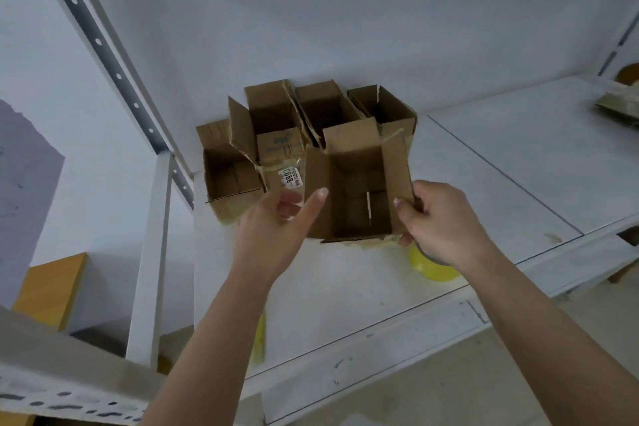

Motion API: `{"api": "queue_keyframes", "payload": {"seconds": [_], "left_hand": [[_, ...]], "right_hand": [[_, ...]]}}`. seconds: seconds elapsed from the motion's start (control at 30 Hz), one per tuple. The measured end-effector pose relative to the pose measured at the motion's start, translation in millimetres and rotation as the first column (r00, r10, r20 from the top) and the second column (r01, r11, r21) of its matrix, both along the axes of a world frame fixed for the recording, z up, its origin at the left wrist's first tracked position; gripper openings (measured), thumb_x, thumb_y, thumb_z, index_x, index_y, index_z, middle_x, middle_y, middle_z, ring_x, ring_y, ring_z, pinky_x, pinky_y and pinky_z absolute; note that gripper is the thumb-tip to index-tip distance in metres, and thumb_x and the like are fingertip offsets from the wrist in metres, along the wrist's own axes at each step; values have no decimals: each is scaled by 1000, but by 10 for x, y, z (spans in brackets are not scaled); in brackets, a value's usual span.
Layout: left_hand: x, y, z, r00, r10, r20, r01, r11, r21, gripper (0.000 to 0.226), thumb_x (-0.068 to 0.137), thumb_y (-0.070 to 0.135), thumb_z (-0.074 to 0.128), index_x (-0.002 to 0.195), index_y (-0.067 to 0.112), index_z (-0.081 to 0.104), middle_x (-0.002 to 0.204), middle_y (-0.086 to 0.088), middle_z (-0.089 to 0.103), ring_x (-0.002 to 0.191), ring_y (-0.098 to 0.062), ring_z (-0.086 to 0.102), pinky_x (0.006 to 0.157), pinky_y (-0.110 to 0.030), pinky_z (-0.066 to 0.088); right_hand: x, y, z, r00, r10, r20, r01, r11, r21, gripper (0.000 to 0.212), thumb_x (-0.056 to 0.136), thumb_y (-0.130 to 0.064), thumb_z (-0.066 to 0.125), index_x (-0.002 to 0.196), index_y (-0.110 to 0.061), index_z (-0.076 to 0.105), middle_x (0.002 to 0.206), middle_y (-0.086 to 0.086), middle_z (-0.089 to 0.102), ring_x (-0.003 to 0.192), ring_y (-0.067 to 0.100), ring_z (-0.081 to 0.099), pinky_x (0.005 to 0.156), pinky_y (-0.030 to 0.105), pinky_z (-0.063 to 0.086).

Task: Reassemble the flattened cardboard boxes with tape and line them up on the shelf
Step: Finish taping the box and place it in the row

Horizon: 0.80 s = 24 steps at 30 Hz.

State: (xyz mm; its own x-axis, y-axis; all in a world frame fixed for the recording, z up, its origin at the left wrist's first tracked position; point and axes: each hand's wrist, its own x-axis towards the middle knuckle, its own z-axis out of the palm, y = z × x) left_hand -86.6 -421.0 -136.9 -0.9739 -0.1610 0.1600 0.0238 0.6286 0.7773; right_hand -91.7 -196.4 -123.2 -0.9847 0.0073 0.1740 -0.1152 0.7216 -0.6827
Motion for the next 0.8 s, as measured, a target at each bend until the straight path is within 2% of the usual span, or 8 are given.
{"api": "queue_keyframes", "payload": {"seconds": [0.17, 0.23, 0.3, 0.47, 0.57, 0.63, 0.7, 0.8], "left_hand": [[-222, 159, 8, 994, -80, 77, 90, 987, -134, 38, 88, 53, 62, 75, 17, 65, 68, 6, 65, 72, -11, 61, 63, -27, 47], [-262, 329, 25, 992, -123, 20, 124, 988, -86, 38, 91, 39, 64, 70, 7, 63, 61, -2, 62, 61, -16, 58, 57, -30, 45], [-313, 523, 64, 990, -138, -29, 139, 990, 20, 39, 93, 32, 62, 70, 1, 60, 58, -7, 57, 55, -20, 52, 54, -32, 38], [-543, 1018, 90, 991, -129, -46, 135, 973, 186, 43, 94, 31, 63, 57, 12, 51, 47, 6, 49, 45, -7, 43, 48, -23, 34], [-709, 1426, 63, 987, -162, -22, 163, 963, 215, 35, 94, 32, 63, 74, 4, 66, 66, -8, 69, 62, -22, 64, 62, -38, 55], [-834, 1722, 42, 984, -180, -18, 180, 966, 185, 35, 94, 34, 62, 76, 4, 66, 67, -11, 68, 64, -24, 65, 63, -43, 55], [-958, 1986, 40, 982, -191, -12, 191, 977, 92, 40, 94, 38, 61, 63, 13, 57, 52, 1, 55, 49, -13, 52, 50, -31, 42], [-1140, 2240, 41, 981, -195, 16, 196, 979, -62, 38, 94, 50, 54, 69, 22, 60, 58, 9, 56, 56, -6, 51, 64, -29, 44]], "right_hand": [[-22, 217, 23, 996, -74, -49, 74, 997, -15, 35, 94, -21, 57, 63, -13, 43, 51, -5, 60, 43, -2, 60, 55, 24, 47], [-55, 307, 51, 994, -89, -71, 90, 996, 16, 40, 94, -25, 58, 61, -12, 41, 44, -9, 57, 43, -3, 59, 52, 18, 41], [-98, 440, 106, 994, -98, -45, 98, 995, -4, 39, 92, -37, 58, 64, -12, 48, 45, -5, 60, 51, 6, 66, 58, 29, 46], [-232, 944, 249, 997, -66, 39, 73, 978, -196, 20, 84, -44, 69, 81, -25, 68, 66, -4, 70, 56, 12, 70, 69, 33, 53], [-416, 1323, 228, 996, -88, 31, 90, 991, -101, 23, 87, -32, 70, 70, -19, 61, 61, -5, 66, 54, 8, 70, 57, 29, 44], [-571, 1634, 221, 992, -109, 66, 114, 991, -72, 30, 91, -24, 65, 66, -11, 56, 54, -4, 64, 55, 9, 70, 57, 33, 43], [-746, 1947, 192, 987, -137, 88, 143, 987, -73, 32, 93, -17, 60, 65, -6, 52, 53, -1, 65, 55, 9, 70, 58, 33, 45], [-1051, 2251, 45, 985, -149, 84, 151, 988, -13, 36, 93, -13, 57, 60, -8, 43, 47, 0, 60, 48, 4, 66, 50, 27, 39]]}}
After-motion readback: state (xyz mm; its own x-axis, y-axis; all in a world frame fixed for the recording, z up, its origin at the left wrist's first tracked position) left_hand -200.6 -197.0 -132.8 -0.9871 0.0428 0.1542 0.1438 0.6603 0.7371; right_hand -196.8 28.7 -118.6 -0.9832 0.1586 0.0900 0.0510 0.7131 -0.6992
